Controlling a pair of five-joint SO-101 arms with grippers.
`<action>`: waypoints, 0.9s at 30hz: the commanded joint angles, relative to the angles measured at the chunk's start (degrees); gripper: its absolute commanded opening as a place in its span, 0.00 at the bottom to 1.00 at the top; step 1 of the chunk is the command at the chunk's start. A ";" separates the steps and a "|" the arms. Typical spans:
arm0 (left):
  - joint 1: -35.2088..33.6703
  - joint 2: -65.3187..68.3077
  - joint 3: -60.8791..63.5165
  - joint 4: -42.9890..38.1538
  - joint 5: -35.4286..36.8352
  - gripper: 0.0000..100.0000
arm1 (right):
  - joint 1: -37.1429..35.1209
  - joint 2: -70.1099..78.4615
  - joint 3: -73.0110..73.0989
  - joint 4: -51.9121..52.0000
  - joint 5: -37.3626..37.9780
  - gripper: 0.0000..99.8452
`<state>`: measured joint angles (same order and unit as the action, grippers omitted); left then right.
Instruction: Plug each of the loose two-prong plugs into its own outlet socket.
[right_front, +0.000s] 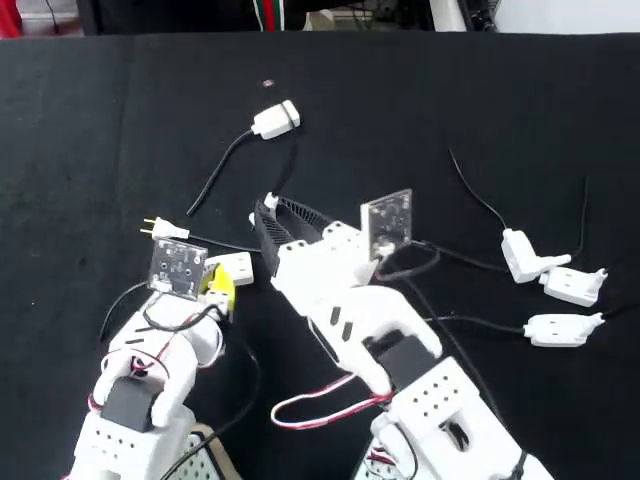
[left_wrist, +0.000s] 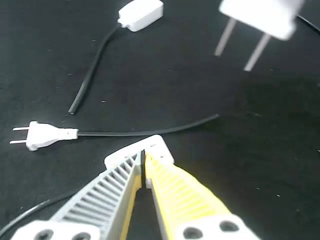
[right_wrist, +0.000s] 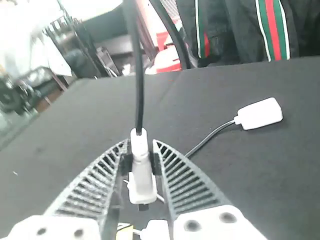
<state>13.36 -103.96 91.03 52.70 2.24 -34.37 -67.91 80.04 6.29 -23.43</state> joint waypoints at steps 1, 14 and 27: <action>1.01 -0.26 -3.82 -1.32 0.09 0.03 | -0.53 -4.88 2.07 -1.32 -1.93 0.01; 5.58 -0.26 -1.98 -2.99 -11.52 0.03 | -4.04 -40.66 16.04 19.16 7.03 0.01; 9.45 -0.26 4.35 -23.47 -6.68 0.03 | -2.73 -44.44 10.15 24.79 6.68 0.01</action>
<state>21.89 -103.96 95.52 31.52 -5.67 -38.07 -103.08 95.43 33.19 -16.84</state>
